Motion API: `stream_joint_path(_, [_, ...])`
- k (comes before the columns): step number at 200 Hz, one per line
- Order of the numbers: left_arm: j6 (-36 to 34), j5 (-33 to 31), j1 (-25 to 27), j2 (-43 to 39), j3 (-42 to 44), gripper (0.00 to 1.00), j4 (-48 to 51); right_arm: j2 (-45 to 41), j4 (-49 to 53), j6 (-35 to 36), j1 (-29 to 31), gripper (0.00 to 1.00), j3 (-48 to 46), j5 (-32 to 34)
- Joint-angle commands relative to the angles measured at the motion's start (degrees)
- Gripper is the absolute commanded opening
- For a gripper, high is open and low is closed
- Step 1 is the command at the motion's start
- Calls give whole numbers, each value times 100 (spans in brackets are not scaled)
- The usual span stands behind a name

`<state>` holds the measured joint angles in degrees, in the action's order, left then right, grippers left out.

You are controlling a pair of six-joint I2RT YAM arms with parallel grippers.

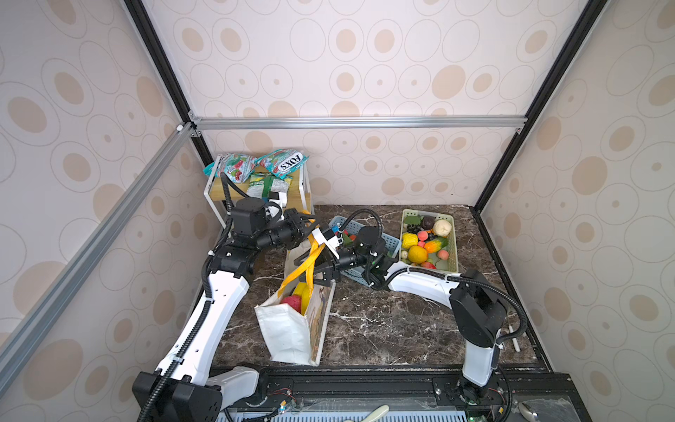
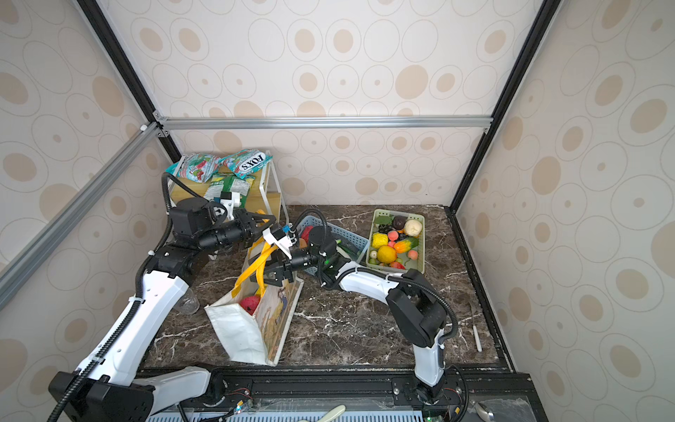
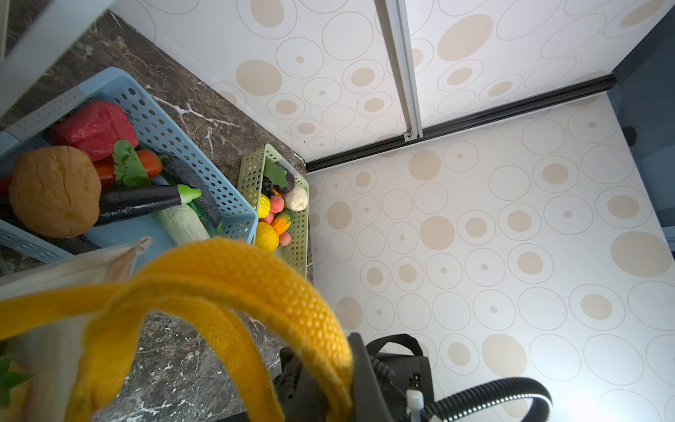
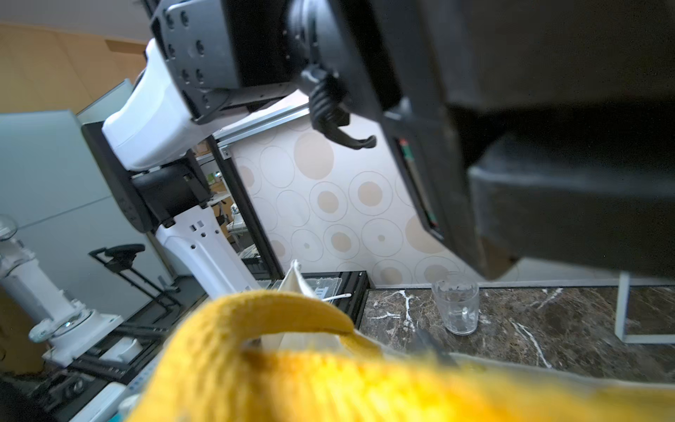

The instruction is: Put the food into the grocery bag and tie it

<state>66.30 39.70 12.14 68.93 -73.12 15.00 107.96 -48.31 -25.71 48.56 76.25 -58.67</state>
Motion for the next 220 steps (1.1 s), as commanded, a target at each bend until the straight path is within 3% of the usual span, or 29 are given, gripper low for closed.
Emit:
stream_joint_path(1, [343, -433, 115, 12, -240, 0, -764, -396, -712, -290, 220, 70, 0, 679])
stream_joint_path(37, [583, -474, 163, 38, -110, 0, -1177, -402, -1431, -616, 273, 72, -53, 508])
stream_joint_path(60, [694, -438, 178, 83, -67, 0, -1377, -474, -1112, -257, 334, 79, -91, 386])
stream_joint_path(82, [708, -413, 191, 142, -118, 0, -1439, -559, -566, 180, 348, 78, -87, 208])
stream_joint_path(96, [693, -418, 213, 174, -169, 0, -1441, -584, -386, 344, 348, 78, -86, 527])
stream_joint_path(124, [779, -641, 305, 54, -56, 0, -1468, -462, -793, -199, 376, 79, 59, 1408])
stream_joint_path(170, [945, -1017, 331, -258, 212, 0, -1470, -302, -814, -503, 431, 77, 244, 2557])
stream_joint_path(220, [1048, -1099, 375, -424, 343, 0, -1505, -152, -153, -516, 433, 58, 506, 3191])
